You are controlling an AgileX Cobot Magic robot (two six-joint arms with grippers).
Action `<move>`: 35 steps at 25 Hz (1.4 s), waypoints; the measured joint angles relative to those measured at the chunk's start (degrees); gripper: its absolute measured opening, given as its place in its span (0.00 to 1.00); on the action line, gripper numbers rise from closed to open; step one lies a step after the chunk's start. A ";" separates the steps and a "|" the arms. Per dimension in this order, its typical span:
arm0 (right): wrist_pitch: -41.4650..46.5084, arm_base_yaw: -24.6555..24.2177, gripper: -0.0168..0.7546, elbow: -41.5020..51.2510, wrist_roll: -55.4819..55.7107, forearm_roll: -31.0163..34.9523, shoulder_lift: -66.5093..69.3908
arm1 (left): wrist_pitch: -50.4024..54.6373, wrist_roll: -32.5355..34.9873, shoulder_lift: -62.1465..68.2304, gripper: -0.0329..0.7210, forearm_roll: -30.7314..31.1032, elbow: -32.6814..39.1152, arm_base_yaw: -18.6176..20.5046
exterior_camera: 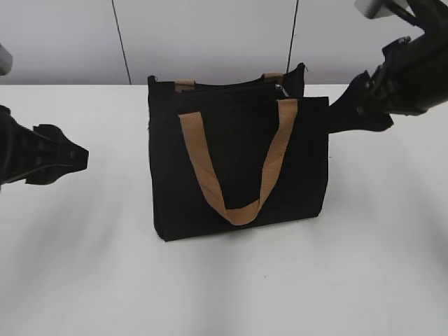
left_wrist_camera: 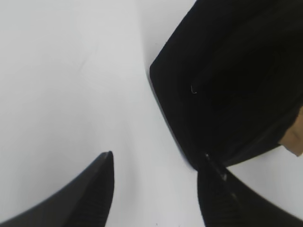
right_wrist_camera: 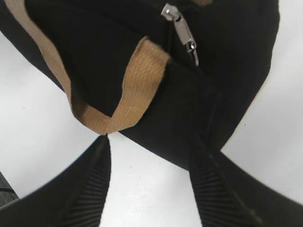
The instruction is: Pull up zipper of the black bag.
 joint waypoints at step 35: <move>23.91 3.29 0.54 25.34 43.88 -34.61 -75.33 | 47.81 7.55 -60.00 0.61 -0.76 0.16 -0.56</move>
